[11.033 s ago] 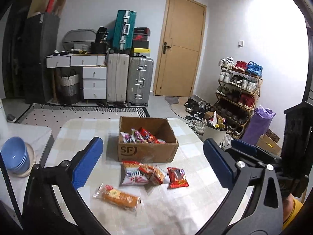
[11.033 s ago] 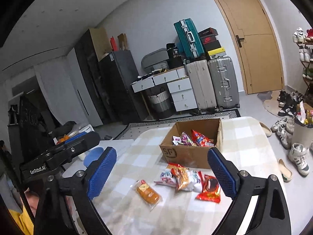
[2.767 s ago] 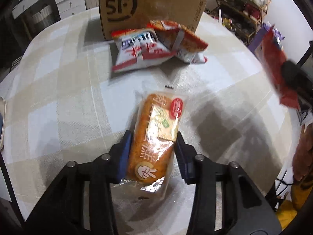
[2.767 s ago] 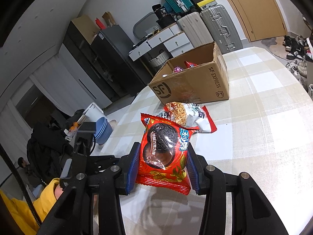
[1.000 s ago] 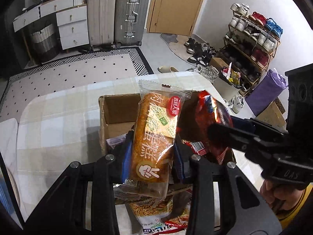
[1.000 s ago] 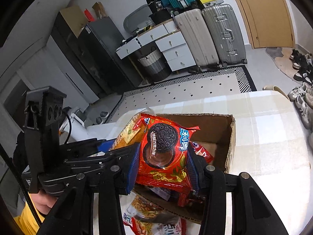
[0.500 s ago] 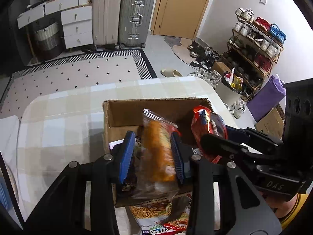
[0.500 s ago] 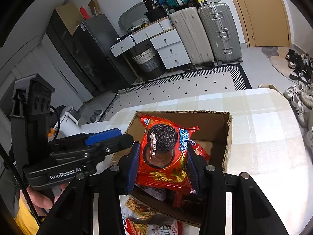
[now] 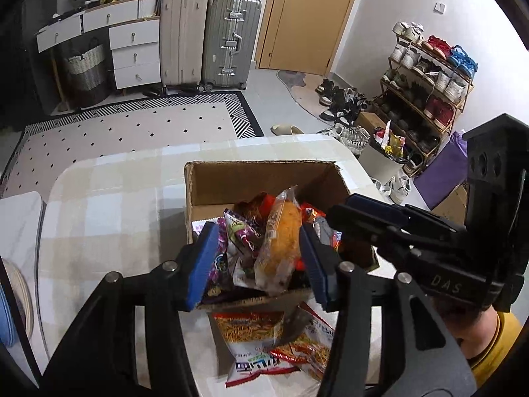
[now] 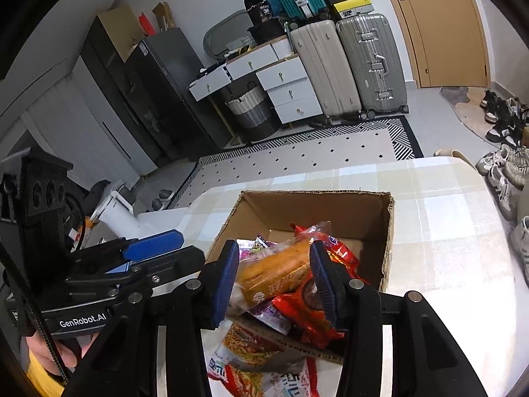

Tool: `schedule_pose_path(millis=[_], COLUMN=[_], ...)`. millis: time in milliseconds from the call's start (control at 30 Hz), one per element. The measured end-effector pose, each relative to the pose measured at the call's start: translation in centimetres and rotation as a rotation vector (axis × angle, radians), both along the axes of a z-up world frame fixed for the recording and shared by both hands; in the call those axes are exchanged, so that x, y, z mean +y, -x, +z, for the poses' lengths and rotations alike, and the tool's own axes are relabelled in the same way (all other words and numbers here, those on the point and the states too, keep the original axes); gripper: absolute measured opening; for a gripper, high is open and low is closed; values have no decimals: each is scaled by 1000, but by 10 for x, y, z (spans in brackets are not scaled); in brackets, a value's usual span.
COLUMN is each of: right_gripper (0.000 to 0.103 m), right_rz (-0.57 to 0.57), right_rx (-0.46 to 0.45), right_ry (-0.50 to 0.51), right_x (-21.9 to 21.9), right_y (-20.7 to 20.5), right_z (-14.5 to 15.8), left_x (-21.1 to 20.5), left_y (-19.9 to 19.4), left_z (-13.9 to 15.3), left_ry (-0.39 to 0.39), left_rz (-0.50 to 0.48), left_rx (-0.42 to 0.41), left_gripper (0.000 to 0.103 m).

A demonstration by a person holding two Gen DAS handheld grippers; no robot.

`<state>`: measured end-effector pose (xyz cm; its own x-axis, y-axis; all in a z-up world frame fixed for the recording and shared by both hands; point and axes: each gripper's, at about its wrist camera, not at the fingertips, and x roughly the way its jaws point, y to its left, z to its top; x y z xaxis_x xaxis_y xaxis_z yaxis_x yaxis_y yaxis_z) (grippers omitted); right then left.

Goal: Organize snacks
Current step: 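Open both tools to drop the cake bun and Oreo pack into the box, then move both tools back over the two white noodle-snack bags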

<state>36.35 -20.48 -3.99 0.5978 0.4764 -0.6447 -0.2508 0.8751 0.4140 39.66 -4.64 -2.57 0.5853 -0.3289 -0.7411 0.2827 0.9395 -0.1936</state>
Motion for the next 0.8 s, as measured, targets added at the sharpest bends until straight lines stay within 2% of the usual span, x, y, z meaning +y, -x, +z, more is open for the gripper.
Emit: schedule_pose_path(millis=[267,300,333,367,400,567,633,800], right_gripper=[46,46,46,47,47,51,59,62], right_rz=[-4,-4,-4,1,3,15,14,16], right_rx=[-60,-72,-83,-103,-122,-232,-279,-376], right_ry=[-11,-14,-16,-16,-13,11,13,1], right_x=[-1,-1,-1,0,1,5,7,11], right_y=[41,49,56,68,77,138,166,226], right_z=[29,34,38,45,50,76,87,104], left_x=[13,13,15,15,16,13,13,16], left_y=[53,60,71,84,93,156,181,238], left_z=[23,29,35,41,46,77,88,108], left_ry=[17,18,22,22,17,-25,-28,-3], left_rz=[21,26,29,31,33,52,54,68], left_rx=[-39,-52,-69,-87,-100,-215,-250,-310], left_gripper=[51,52,57,66,69,78,79,82])
